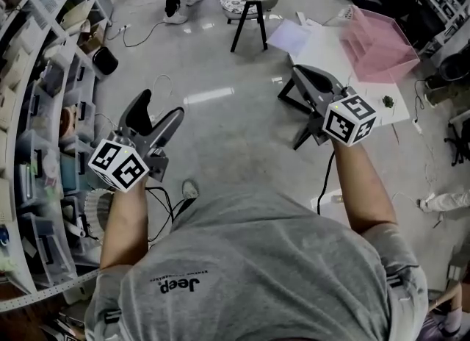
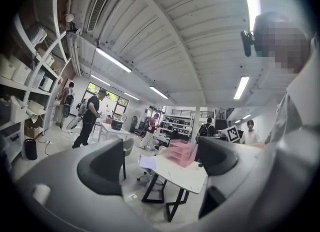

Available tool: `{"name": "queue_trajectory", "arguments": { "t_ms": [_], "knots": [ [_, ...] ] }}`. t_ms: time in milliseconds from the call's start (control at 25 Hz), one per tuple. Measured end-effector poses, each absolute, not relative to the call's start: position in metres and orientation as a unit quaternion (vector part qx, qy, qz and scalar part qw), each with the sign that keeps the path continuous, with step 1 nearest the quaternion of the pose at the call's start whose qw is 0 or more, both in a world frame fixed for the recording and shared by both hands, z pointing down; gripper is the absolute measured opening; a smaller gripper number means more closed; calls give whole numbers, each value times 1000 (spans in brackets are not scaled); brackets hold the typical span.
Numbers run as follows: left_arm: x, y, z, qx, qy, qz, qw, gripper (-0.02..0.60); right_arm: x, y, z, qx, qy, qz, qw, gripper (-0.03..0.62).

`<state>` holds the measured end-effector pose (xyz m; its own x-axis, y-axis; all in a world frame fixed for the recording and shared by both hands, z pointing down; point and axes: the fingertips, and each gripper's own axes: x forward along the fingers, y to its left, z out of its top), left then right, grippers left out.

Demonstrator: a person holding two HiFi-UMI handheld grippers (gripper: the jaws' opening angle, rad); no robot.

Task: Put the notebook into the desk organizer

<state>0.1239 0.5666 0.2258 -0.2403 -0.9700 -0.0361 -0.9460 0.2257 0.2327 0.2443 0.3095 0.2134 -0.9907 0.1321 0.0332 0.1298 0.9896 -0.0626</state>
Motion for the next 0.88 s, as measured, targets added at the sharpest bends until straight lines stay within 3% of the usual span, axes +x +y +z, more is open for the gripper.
{"name": "queue_trajectory", "arguments": {
  "t_ms": [320,880],
  "knots": [
    [28,557,248,611,-780,-114,70,500,147,294,233,-62,-997,35,32,3],
    [-270,499,245,660,-740,-107,77,500,-137,265,215,-32,-999,31,8,3]
  ]
}}
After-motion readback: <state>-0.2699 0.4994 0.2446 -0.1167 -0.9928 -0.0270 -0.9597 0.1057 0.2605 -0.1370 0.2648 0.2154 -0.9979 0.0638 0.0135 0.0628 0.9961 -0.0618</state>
